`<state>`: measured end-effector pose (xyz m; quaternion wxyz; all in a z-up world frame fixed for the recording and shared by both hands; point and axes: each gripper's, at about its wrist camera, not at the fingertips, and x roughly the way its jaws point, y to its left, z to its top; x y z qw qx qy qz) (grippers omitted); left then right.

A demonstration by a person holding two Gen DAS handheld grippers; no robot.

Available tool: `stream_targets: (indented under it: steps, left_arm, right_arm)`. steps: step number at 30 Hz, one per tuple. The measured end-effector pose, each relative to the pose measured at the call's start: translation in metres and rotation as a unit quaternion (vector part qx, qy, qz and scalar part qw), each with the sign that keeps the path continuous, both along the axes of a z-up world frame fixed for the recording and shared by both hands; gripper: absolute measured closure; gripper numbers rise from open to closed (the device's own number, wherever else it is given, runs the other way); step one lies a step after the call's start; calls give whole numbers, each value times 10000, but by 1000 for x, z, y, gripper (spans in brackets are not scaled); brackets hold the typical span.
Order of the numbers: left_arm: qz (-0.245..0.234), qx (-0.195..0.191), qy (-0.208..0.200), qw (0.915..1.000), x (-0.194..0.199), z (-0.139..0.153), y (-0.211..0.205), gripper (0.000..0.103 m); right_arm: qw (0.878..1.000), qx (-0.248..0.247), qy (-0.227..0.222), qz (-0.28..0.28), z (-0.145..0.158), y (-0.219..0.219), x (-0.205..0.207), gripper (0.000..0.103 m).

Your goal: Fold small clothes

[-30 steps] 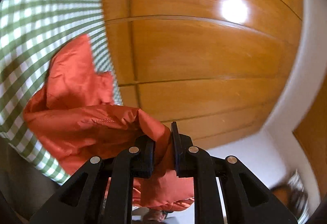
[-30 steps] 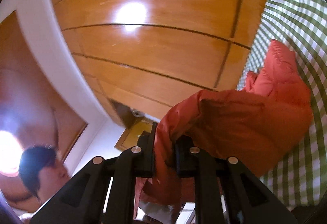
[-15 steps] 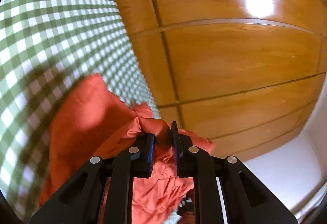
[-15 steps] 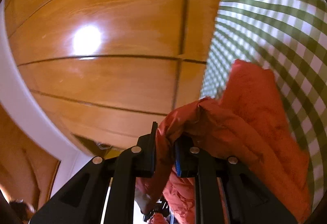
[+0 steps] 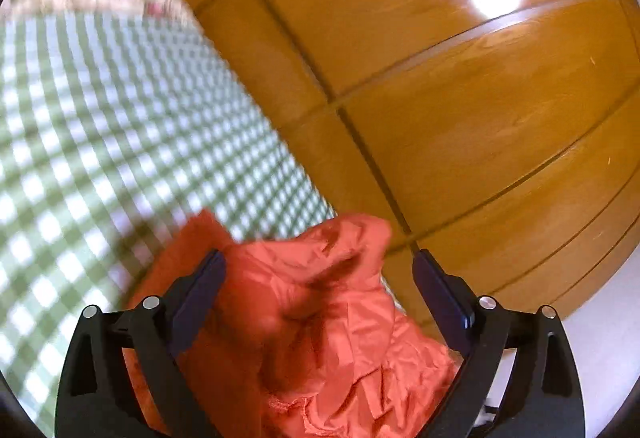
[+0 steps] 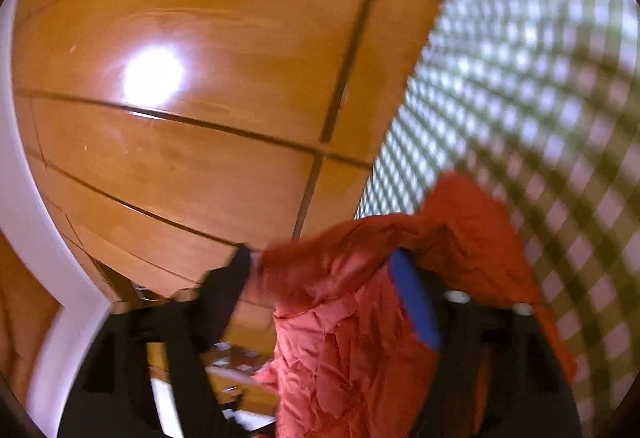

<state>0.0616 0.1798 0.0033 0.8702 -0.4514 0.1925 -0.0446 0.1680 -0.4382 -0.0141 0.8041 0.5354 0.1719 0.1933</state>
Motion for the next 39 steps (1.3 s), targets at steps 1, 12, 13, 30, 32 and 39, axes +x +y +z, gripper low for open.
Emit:
stream_targets:
  steps: [1, 12, 13, 30, 32, 39]
  left_arm:
    - [25, 244, -79, 9997, -4, 6, -6, 10]
    - [-883, 2963, 611, 9490, 41, 18, -114, 10]
    - [-918, 3083, 689, 9443, 46, 16, -119, 10]
    - [-950, 3768, 1607, 9073, 98, -26, -127, 4]
    - [-739, 3716, 1567, 9121, 88, -12, -135, 5]
    - [-1401, 3961, 724, 9046, 70, 35, -206, 5]
  right_arm:
    - [9994, -337, -27, -60, 10, 2, -5, 26]
    - [8594, -4991, 140, 1101, 63, 147, 23, 28]
    - [8423, -5244, 205, 1229, 59, 159, 33, 28]
    - [8416, -5229, 1020, 891, -18, 147, 128, 31]
    - [8413, -5239, 1017, 858, -21, 149, 129, 31]
    - [8456, -5185, 952, 844, -23, 148, 128, 28]
